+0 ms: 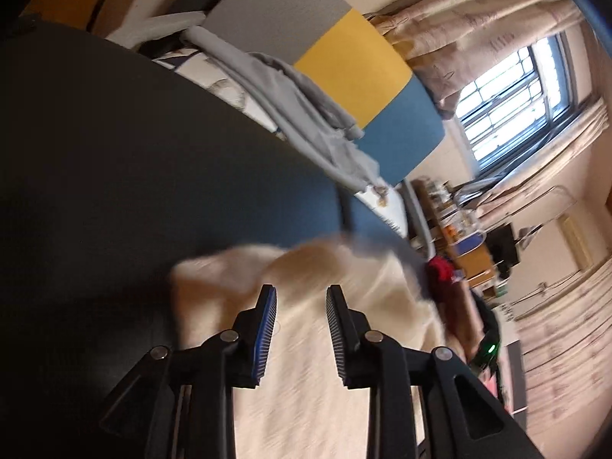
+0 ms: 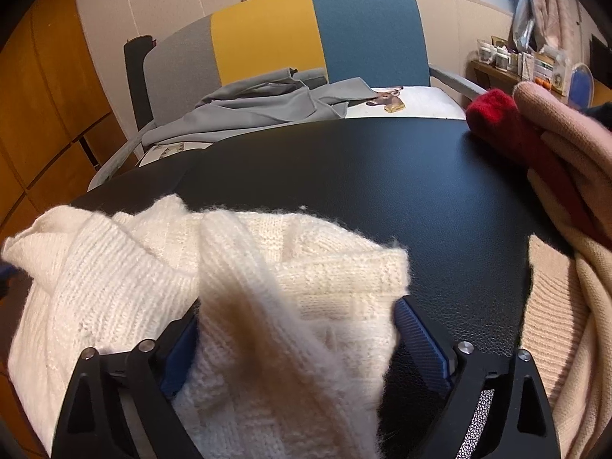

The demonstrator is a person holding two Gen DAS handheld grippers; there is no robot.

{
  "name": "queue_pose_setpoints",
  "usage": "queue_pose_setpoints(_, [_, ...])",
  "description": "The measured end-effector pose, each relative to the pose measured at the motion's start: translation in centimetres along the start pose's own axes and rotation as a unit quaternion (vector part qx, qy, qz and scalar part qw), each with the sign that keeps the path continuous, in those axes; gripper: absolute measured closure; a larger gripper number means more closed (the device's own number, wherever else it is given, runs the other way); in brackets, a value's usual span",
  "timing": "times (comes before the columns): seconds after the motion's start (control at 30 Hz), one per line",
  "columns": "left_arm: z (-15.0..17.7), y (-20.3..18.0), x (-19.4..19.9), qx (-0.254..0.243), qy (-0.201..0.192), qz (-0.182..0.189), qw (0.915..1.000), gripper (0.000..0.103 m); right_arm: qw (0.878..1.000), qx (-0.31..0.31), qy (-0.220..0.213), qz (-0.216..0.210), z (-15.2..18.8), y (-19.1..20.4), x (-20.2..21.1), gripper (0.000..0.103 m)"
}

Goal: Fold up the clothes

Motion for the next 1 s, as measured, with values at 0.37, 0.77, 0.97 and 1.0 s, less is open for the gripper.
queue_pose_setpoints(0.37, [6.3,3.6,2.7,-0.024,0.017,-0.009,0.9995,0.054,1.000,-0.001,0.001,0.013,0.0,-0.1,-0.1,0.003])
queue_pose_setpoints(0.77, [8.6,1.0,2.1,-0.095,0.032,-0.078,0.9920,0.063,1.000,-0.001,0.000,0.031,0.0,-0.2,0.0,0.000])
queue_pose_setpoints(0.97, [8.7,0.5,2.4,-0.103,0.052,-0.078,0.9902,0.064,1.000,-0.011,0.005,0.027,0.1,-0.4,-0.2,0.000])
queue_pose_setpoints(1.0, [8.7,0.5,2.5,-0.106,0.051,-0.083,0.9895,0.068,1.000,-0.011,0.005,0.027,0.1,-0.4,-0.3,0.000])
Point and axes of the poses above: each gripper's, at about its wrist camera, not at the fingertips, and x roughly against the way its jaws point, y to its left, z to its underside, the point moved 6 cm from there along -x, roughly the way its jaws point, and after that the axes turned 2 degrees about -z, right-handed, at the moved point
